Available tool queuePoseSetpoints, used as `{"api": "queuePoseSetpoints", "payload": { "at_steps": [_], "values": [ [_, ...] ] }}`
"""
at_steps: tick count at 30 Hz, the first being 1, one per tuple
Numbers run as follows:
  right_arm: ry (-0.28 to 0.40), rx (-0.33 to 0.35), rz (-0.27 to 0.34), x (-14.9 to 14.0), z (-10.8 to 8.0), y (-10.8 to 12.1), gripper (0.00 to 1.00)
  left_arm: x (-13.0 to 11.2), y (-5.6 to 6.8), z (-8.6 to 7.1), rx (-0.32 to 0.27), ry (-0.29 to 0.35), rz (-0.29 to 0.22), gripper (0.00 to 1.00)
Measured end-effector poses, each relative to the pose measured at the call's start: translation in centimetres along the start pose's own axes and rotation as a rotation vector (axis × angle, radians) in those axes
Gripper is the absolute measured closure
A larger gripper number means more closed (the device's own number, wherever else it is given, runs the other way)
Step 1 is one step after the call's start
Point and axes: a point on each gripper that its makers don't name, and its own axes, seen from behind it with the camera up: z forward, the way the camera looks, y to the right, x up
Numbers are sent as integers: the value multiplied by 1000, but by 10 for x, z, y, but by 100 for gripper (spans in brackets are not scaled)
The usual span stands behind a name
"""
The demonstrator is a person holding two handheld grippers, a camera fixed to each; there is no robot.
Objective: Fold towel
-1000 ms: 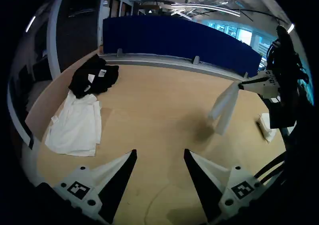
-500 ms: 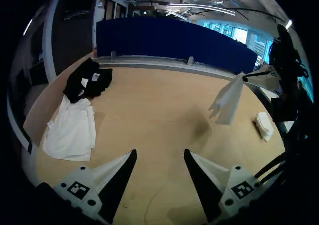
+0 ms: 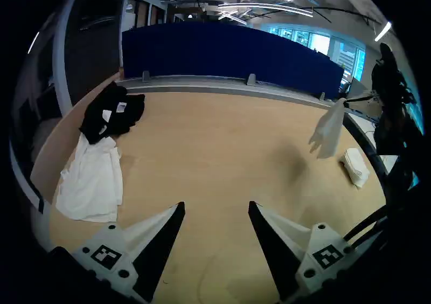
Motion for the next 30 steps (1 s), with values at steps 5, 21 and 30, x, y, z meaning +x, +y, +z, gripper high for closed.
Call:
{"api": "queuePoseSetpoints", "payload": {
  "at_steps": [5,21,30],
  "values": [
    [-27,-40,20,-27,-18,38,98,0,4,2,4,-7,2,13],
    [-100,-137,73,-94,-58,133,98,4,18,9,18,-23,19,13],
    [-114,-167,87,-110,-72,152,98,7,32,12,6,-30,40,13]
  ]
}}
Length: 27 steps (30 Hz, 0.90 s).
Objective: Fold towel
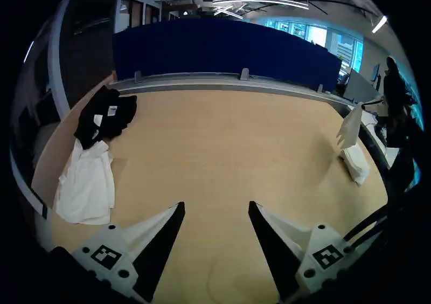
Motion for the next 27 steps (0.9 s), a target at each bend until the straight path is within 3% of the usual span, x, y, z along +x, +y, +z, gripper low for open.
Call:
{"api": "queuePoseSetpoints", "payload": {
  "at_steps": [11,27],
  "values": [
    [-16,-25,23,-22,-17,12,98,3,8,-1,-10,-1,12,13],
    [-124,-92,130,-125,-52,20,98,-5,16,-1,-20,-9,34,13]
  ]
}}
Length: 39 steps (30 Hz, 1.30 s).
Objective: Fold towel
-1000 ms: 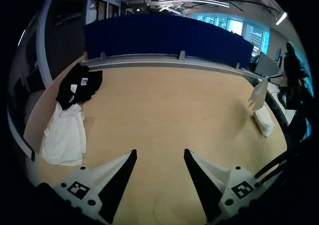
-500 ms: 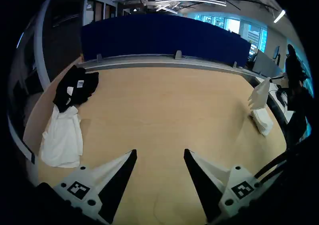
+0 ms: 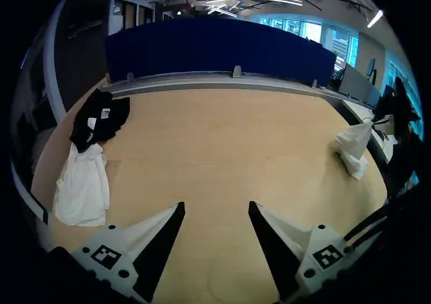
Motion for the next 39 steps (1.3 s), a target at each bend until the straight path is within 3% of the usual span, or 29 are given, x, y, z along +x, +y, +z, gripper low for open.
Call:
{"api": "queuePoseSetpoints", "payload": {
  "at_steps": [6,18,23,30,39],
  "values": [
    [-39,-1,33,-31,1,-3,98,-2,4,0,-3,-4,10,13],
    [-67,-29,45,-55,0,-1,98,3,6,-5,-3,1,16,13],
    [-119,-38,68,-87,7,0,98,-1,3,-6,5,-2,20,13],
    [-177,-45,144,-129,21,-2,98,-4,0,-9,19,-7,31,13],
    [-232,-56,201,-158,40,-9,98,-4,-1,-10,25,-8,38,13]
  ]
}}
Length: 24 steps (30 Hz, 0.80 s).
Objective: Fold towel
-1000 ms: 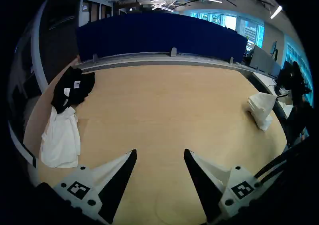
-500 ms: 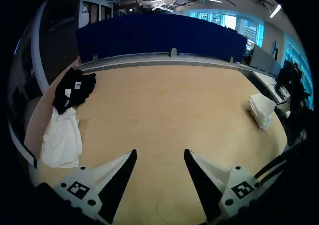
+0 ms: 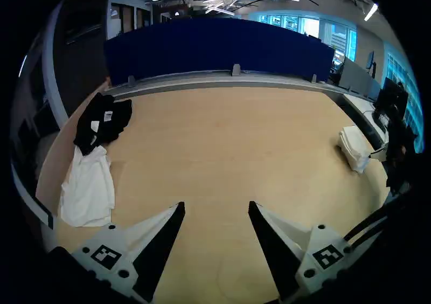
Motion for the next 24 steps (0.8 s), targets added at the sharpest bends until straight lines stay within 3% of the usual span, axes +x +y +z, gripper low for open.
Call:
{"api": "queuePoseSetpoints", "payload": {
  "at_steps": [6,14,24],
  "values": [
    [-23,-14,33,-6,10,0,98,-1,2,1,1,-2,8,13],
    [-9,-26,48,-3,4,0,96,1,1,2,2,-1,0,13],
    [28,-54,49,-3,-16,4,72,4,-5,-1,5,6,-2,13]
  ]
}}
